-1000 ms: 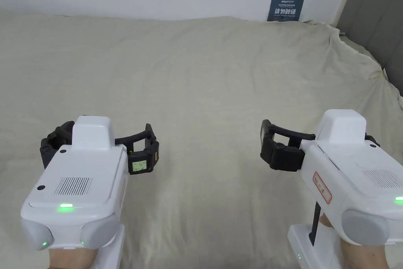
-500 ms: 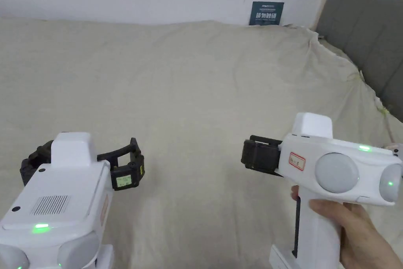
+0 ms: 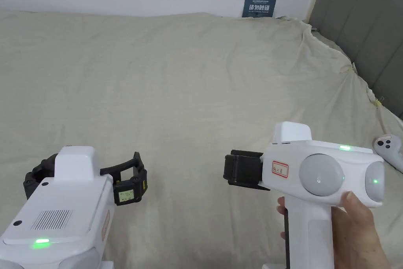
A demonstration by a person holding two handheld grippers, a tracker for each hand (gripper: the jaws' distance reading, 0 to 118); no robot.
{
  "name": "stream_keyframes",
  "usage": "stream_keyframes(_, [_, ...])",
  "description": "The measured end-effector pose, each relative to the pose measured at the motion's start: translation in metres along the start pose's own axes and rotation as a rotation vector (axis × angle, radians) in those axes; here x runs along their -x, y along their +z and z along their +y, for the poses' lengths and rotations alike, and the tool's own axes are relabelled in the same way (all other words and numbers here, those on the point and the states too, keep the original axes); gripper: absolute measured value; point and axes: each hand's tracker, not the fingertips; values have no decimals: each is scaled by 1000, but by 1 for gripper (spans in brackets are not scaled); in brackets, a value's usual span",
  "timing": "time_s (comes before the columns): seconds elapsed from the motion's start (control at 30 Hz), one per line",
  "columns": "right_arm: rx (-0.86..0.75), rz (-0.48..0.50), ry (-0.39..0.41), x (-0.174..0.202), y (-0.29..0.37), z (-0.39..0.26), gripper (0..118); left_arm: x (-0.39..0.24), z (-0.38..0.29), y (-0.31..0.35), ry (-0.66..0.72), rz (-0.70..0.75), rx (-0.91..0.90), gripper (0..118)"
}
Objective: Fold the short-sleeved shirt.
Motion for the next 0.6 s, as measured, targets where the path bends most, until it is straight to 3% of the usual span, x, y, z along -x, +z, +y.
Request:
stream_keyframes(0.13, [-68,-10,0,11,7,-14,117,3,-4,-4,17,2,26,118])
stream_keyframes(0.27, [-81,8,221,28,-20,-46,118,10,-10,-11,65,24,76,118])
stream_keyframes(0.4, [60,-83,294,36,-69,-66,118,29,-17,-37,121,67,202,118])
stream_keyframes(0.53, [74,-79,246,25,-113,-54,118,56,-18,-82,222,108,323,118])
stream_keyframes(0.6, [8,-85,189,14,-135,-35,118,68,-17,-115,262,125,383,118])
